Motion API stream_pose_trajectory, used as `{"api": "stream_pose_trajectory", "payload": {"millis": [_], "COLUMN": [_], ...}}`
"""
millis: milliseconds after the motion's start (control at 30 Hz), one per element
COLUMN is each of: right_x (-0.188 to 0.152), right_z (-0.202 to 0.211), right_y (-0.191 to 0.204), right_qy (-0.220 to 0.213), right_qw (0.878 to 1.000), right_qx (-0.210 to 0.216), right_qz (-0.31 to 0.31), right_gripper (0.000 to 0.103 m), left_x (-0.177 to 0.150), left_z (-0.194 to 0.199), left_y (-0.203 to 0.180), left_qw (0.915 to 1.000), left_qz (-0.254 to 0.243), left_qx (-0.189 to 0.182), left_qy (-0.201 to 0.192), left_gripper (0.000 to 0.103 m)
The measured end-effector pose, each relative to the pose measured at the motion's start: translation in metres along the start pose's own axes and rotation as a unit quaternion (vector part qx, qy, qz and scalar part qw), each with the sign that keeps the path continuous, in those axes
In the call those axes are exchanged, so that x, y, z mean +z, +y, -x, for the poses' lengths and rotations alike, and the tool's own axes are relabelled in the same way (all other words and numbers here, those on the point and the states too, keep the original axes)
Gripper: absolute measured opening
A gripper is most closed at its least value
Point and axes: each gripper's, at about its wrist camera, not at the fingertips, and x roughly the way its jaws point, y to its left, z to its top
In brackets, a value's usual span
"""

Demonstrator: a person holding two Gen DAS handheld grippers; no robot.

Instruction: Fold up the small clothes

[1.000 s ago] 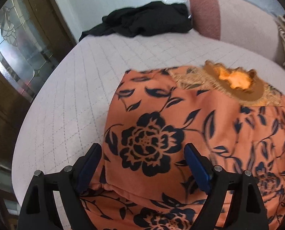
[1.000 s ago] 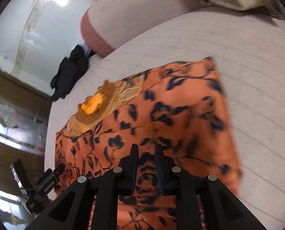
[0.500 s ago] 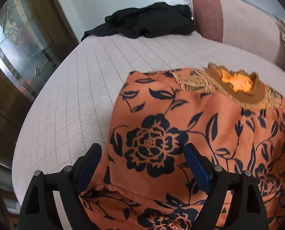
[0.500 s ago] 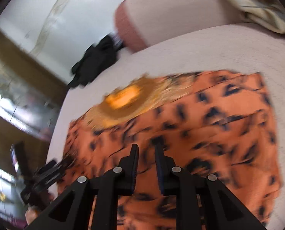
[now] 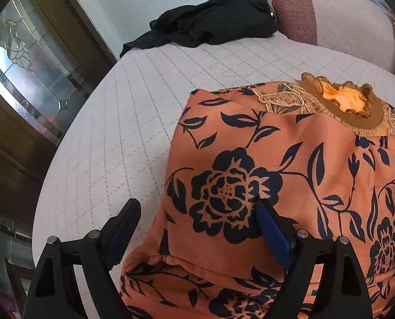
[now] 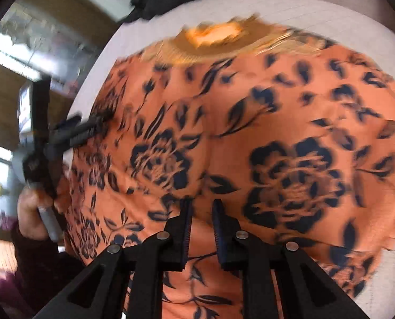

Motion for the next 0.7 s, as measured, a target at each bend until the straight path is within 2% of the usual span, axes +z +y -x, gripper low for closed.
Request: {"api": "stream_pose_trajectory", "payload": {"millis": [67,133,167,233,267,300,367,467,500,600,700], "right_x": [0.008,0.016,0.019,0.022,0.022,0.021,0.019,0.015,0.015,0.024,0.035], "right_z": [0.014,0.023,0.023,0.019,0.017,0.018,0.030,0.049,0.054,0.046,0.022], "right_y": [-0.011,-0.024,-0.031,-0.046,-0.056,-0.067,-0.083,-0.087,-0.084,-0.062,-0.023], "right_qy": [-0.052,-0.102,-0.114,-0.124,-0.123,-0.131,-0.156,-0.200,-0.216,-0.217,-0.193], "right_qw": [0.998,0.992,0.989,0.982,0.975,0.969,0.962,0.942,0.943,0.957,0.974], "right_qx": [0.019,0.008,-0.008,-0.072,-0.109,-0.127,-0.106,-0.157,-0.138,-0.058,-0.031], "right_qz": [-0.031,-0.074,-0.092,-0.127,-0.148,-0.169,-0.197,-0.220,-0.213,-0.184,-0.113], "right_gripper": [0.020,0.020,0.020,0.020,0.018,0.017,0.017,0.020,0.020,0.020,0.020], "left_x": [0.000,0.001,0.001,0.002,0.001,0.001,0.002,0.003,0.003,-0.001,-0.008], "left_z": [0.006,0.010,0.010,0.007,0.004,0.001,-0.007,-0.005,-0.005,-0.003,0.003], "left_y": [0.000,0.001,0.002,0.002,0.003,0.004,0.012,0.020,0.020,0.015,0.005], "left_qw": [0.9999,0.9998,0.9998,0.9999,0.9999,0.9998,0.9997,0.9992,0.9993,0.9996,0.9999], "left_qz": [0.005,0.010,0.010,0.005,0.003,0.004,0.020,0.038,0.036,0.028,0.016], "left_qx": [0.002,-0.003,-0.005,0.003,0.011,0.016,0.010,0.009,0.010,0.008,-0.004], "left_qy": [-0.009,-0.015,-0.016,-0.014,-0.010,-0.005,0.008,0.009,0.007,0.006,0.002], "left_gripper": [0.088,0.088,0.088,0.088,0.088,0.088,0.088,0.088,0.088,0.088,0.088]}}
